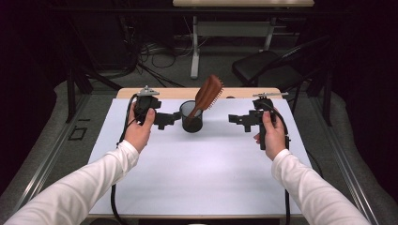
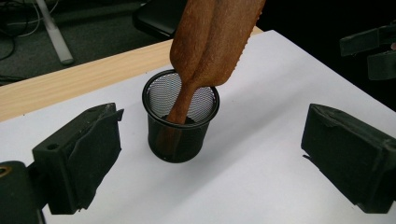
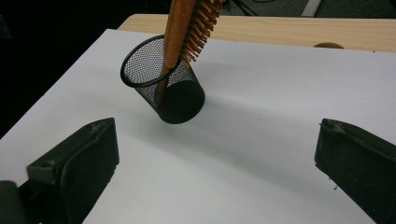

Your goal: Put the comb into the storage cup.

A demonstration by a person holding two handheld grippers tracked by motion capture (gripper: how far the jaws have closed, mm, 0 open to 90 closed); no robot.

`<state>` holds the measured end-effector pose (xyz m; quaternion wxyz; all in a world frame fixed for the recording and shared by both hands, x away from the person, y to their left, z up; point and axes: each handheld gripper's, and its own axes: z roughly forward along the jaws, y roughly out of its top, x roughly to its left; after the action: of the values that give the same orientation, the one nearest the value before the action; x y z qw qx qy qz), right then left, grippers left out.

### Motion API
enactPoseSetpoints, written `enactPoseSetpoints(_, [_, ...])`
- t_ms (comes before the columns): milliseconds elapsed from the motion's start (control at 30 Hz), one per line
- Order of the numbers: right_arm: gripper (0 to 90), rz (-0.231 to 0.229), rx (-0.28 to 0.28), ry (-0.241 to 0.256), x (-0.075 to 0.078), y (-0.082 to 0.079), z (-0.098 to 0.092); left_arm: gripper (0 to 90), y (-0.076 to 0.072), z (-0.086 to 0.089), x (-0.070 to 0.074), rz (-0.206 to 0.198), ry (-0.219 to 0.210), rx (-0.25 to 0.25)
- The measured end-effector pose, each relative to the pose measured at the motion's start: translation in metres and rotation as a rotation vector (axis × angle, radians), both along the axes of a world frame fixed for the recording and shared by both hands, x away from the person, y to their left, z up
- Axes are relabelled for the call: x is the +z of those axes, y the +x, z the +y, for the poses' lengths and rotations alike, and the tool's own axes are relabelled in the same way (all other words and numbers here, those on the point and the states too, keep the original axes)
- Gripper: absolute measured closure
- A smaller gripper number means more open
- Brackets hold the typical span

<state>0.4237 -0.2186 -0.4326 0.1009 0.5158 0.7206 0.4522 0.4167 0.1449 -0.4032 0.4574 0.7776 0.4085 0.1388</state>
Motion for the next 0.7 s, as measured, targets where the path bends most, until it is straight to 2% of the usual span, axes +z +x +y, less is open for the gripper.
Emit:
enactPoseSetpoints(133, [0.0, 0.0, -0.008, 0.004, -0.002, -0.004, -0.008, 4.8, -0.001, 0.0, 0.001, -0.017, 0.016, -0.005])
enactPoseSetpoints(333, [0.0, -0.002, -0.024, 0.006, -0.007, -0.01, -0.018, 5.3, -0.004, 0.002, 0.002, -0.029, 0.015, -0.01])
enactPoseSetpoints(533, [0.0, -0.009, -0.029, 0.01, -0.012, -0.019, -0.026, 5.6, -0.007, 0.005, 0.001, -0.045, 0.043, -0.023])
enactPoseSetpoints(700, [0.0, -0.016, -0.035, 0.016, -0.017, -0.027, -0.031, 5.9, -0.009, 0.008, 0.003, -0.057, 0.035, -0.019])
